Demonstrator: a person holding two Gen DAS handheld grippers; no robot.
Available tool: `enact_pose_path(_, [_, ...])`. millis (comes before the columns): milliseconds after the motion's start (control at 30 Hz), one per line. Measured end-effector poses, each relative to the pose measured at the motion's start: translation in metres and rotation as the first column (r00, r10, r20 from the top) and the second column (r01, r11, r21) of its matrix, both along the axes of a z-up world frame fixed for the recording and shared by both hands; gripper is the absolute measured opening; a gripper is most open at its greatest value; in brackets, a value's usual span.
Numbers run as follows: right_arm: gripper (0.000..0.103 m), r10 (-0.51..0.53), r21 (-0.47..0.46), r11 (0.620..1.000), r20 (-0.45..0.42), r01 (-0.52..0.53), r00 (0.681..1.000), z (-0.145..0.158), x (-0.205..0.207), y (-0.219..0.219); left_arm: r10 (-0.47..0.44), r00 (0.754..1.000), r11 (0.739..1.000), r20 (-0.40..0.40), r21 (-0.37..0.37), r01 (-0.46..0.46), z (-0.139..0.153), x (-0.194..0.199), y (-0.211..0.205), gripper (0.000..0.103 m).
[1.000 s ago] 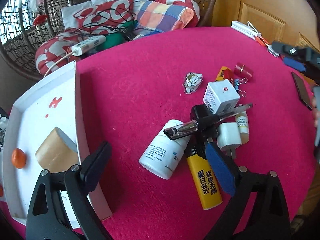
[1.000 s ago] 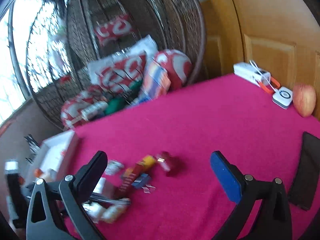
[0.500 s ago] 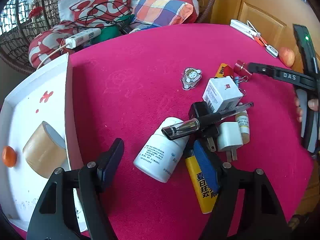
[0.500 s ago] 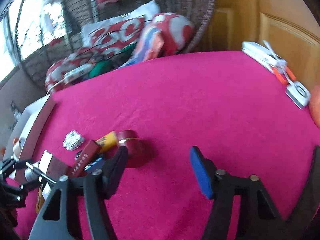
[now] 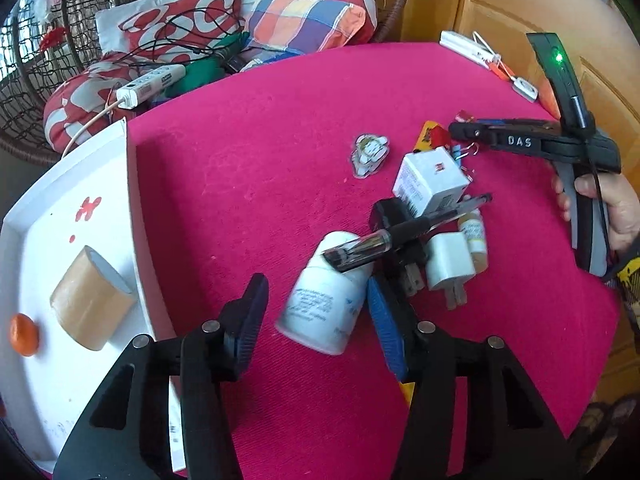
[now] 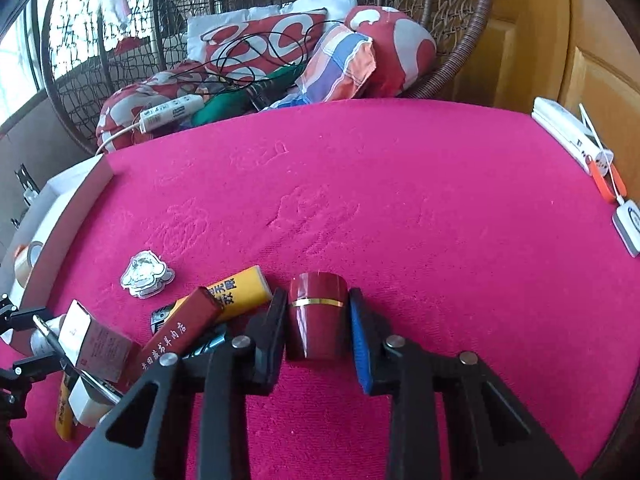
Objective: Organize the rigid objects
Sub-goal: 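Grasp the white pill bottle with the left tool while the right tool grasps the dark red cylinder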
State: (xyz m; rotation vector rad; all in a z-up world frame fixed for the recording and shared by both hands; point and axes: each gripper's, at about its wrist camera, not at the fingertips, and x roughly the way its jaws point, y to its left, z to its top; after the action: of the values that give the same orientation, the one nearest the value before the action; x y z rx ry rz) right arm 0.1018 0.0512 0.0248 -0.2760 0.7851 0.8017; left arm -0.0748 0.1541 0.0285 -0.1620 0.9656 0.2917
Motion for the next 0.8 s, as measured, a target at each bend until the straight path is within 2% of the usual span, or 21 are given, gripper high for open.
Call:
enact_pose_path(233, [0.028,0.002,-0.021,1.000,0.025,-0.001,1.000,0.000,-0.001,0.009,-0.011,0.996,1.000,-0.084,0.023,0.013,-0.018,0.017,0.001,0.052])
enact_pose_path(333, [0.028,0.001,-0.026,1.000,0.035,-0.001,0.999,0.000,-0.003,0.010,0.014,0.998,1.000,-0.054,-0.007,-0.014,-0.019,0.017,0.006,0.049])
enact_pose_path(367, [0.028,-0.004,-0.024,1.000,0.039,0.005,0.999,0.000,-0.004,0.010,0.020,0.999,1.000,-0.039,-0.009,-0.020,-0.019,0.014,0.006,0.037])
enact_pose_path(467, [0.028,-0.025,0.001,1.000,0.083,0.025,0.996,0.008,-0.012,0.003,0.043,0.999,0.999,-0.014,0.012,-0.043,-0.016,0.007,0.005,0.036])
enact_pose_path(533, [0.028,-0.031,0.030,0.999,0.109,0.028,0.994,0.018,-0.020,-0.003,0.067,0.997,0.998,0.024,-0.002,-0.067,-0.011,0.000,0.005,0.036])
enact_pose_path(800, [0.028,0.001,0.126,0.992,0.167,-0.022,0.986,0.062,-0.059,-0.015,0.104,0.981,0.994,0.161,-0.004,-0.105,0.027,-0.024,-0.006,0.036])
